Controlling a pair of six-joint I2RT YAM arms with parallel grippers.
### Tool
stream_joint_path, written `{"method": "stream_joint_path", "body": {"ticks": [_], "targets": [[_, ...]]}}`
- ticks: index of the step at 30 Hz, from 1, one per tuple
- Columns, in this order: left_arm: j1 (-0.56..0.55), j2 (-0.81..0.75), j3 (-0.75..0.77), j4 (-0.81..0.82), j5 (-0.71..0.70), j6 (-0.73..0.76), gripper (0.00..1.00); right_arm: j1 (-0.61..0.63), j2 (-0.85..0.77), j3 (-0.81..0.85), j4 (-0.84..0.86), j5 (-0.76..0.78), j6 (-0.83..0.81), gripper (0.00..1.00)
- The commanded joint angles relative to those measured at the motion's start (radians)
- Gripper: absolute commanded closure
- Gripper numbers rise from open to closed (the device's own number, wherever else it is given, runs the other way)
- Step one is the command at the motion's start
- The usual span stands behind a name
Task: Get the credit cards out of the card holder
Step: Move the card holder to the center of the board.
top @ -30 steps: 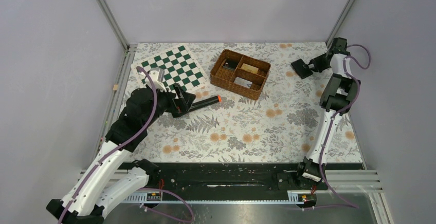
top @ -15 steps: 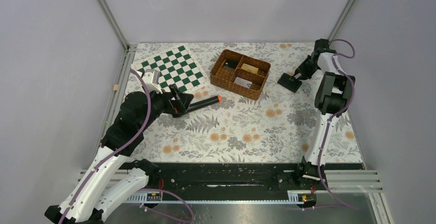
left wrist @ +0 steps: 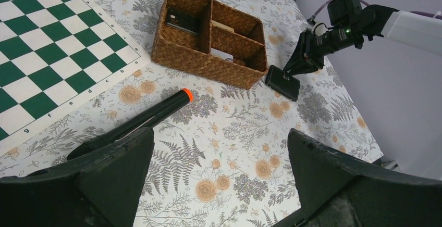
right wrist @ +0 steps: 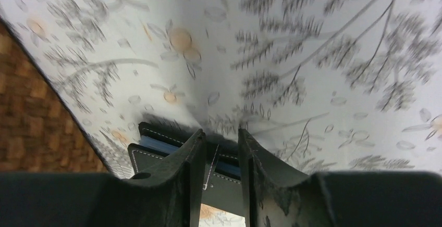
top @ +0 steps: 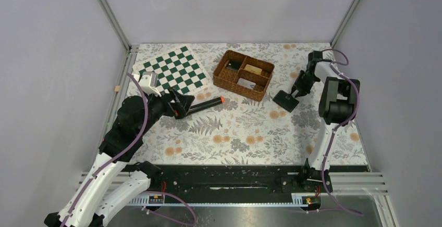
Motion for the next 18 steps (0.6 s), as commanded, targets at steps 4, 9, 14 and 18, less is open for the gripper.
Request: {"method": "stream_joint_path", "body": {"ticks": [4, 9, 14, 18], "targets": [[-0.003, -0.017, 0.006, 0.041, 0.005, -0.003, 0.02, 0.051, -0.158, -0.215, 0.039, 0.006, 0.004, 0.64], [-0.006, -0.006, 0.015, 0.024, 0.007, 0.009, 0.02, 0.085, -0.246, -0.325, 0.066, -0.026, -0.004, 0.64], [-0.009, 0.015, 0.017, -0.012, 0.032, 0.021, 0.02, 0.093, -0.365, -0.407, 0.066, -0.014, 0.048, 0.61], [-0.009, 0.014, 0.020, -0.066, 0.125, 0.023, 0.02, 0.093, -0.432, -0.433, 0.102, -0.054, 0.039, 0.52]]}}
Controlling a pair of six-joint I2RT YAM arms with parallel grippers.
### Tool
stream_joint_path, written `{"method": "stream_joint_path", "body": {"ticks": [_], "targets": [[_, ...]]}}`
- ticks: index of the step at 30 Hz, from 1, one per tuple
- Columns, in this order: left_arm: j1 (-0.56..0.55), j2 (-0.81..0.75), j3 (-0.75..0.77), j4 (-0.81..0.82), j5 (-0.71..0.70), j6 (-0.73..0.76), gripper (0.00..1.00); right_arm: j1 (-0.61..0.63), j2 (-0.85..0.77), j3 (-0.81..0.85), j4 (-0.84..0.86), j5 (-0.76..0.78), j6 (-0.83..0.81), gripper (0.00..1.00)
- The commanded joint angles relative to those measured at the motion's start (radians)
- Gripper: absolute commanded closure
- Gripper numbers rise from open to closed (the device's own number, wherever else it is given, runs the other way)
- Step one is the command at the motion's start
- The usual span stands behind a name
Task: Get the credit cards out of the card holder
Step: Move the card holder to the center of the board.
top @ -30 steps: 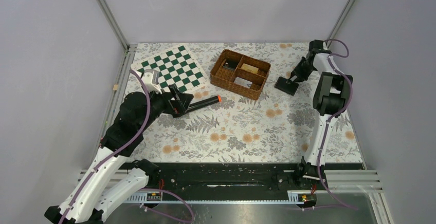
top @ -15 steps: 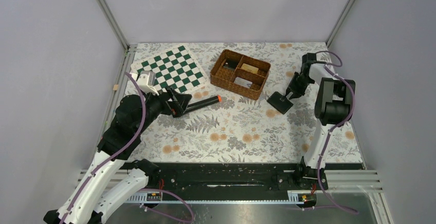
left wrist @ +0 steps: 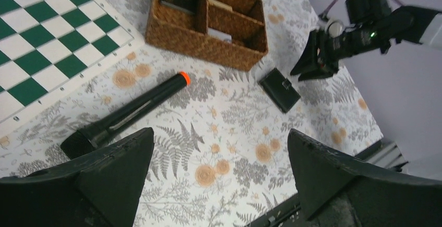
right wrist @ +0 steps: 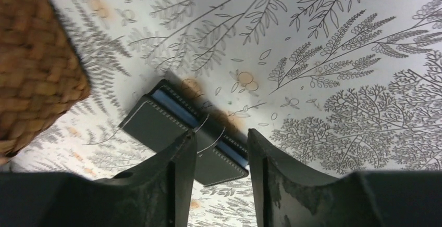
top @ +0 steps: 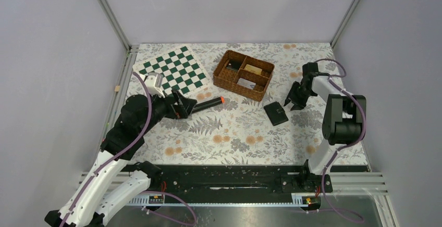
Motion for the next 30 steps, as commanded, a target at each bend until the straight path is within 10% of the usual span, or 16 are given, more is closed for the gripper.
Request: {"method": "stream_joint_path", "body": {"ticks": [1, 30], "targets": [[-0.002, -0.002, 0.024, -0.057, 0.118, 0.021, 0.02, 0.004, -0.108, -0.012, 0.040, -0.050, -0.003, 0.50], [-0.004, 0.030, -0.126, -0.072, 0.211, -0.140, 0.09, 0.123, -0.082, -0.108, -0.008, -0.111, -0.147, 0.61]]}}
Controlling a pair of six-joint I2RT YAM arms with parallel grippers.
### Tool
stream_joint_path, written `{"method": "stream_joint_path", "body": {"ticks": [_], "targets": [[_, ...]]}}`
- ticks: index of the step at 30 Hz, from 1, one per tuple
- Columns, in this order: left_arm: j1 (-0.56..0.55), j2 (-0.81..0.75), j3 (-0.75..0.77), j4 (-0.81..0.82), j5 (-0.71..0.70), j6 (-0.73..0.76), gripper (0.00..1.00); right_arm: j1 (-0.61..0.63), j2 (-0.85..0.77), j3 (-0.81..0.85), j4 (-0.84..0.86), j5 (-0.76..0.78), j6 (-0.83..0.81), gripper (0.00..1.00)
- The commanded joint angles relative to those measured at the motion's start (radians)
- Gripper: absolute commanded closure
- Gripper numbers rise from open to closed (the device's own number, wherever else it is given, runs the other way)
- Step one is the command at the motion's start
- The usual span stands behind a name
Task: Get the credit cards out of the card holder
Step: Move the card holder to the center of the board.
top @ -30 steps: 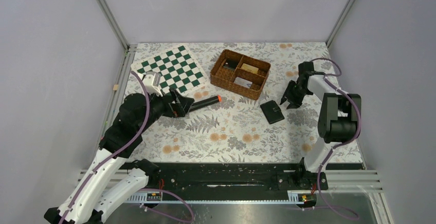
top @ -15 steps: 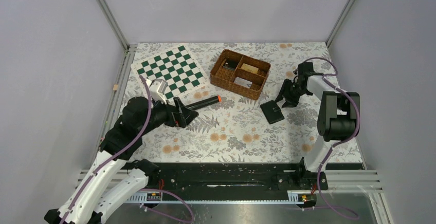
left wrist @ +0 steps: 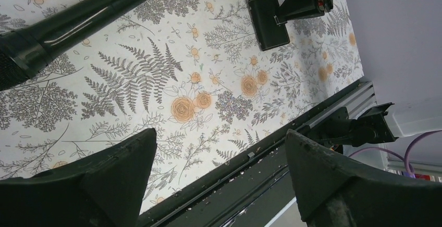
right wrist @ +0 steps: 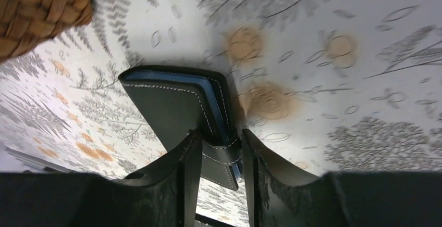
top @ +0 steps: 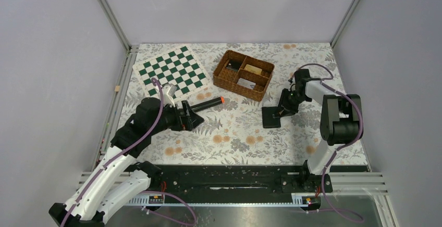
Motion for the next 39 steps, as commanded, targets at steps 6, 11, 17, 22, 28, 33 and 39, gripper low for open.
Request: {"method": "stream_joint_path", "body": {"ticks": [6, 11, 17, 22, 28, 33, 39], "targets": [[-0.002, -0.001, -0.033, 0.076, -0.002, -0.054, 0.09, 0.140, -0.112, -0.069, -0.027, 0.114, -0.013, 0.78], [-0.002, -0.008, -0.051, 0.086, -0.015, -0.077, 0.10, 0.259, -0.159, -0.119, -0.015, 0.167, -0.007, 0.82], [-0.002, 0.017, -0.099, 0.134, 0.036, -0.117, 0.13, 0.443, -0.225, -0.186, 0.010, 0.210, 0.048, 0.83], [-0.007, 0.033, -0.154, 0.171, 0.064, -0.132, 0.17, 0.558, -0.335, -0.323, 0.146, 0.175, 0.172, 0.83], [-0.081, 0.124, -0.222, 0.275, 0.067, -0.182, 0.21, 0.615, -0.470, -0.466, 0.286, 0.165, 0.284, 0.85], [-0.138, 0.225, -0.248, 0.385, 0.062, -0.210, 0.24, 0.619, -0.542, -0.524, 0.319, 0.192, 0.347, 0.69], [-0.208, 0.325, -0.255, 0.481, 0.036, -0.222, 0.28, 0.619, -0.658, -0.623, 0.389, 0.236, 0.432, 0.56]]}}
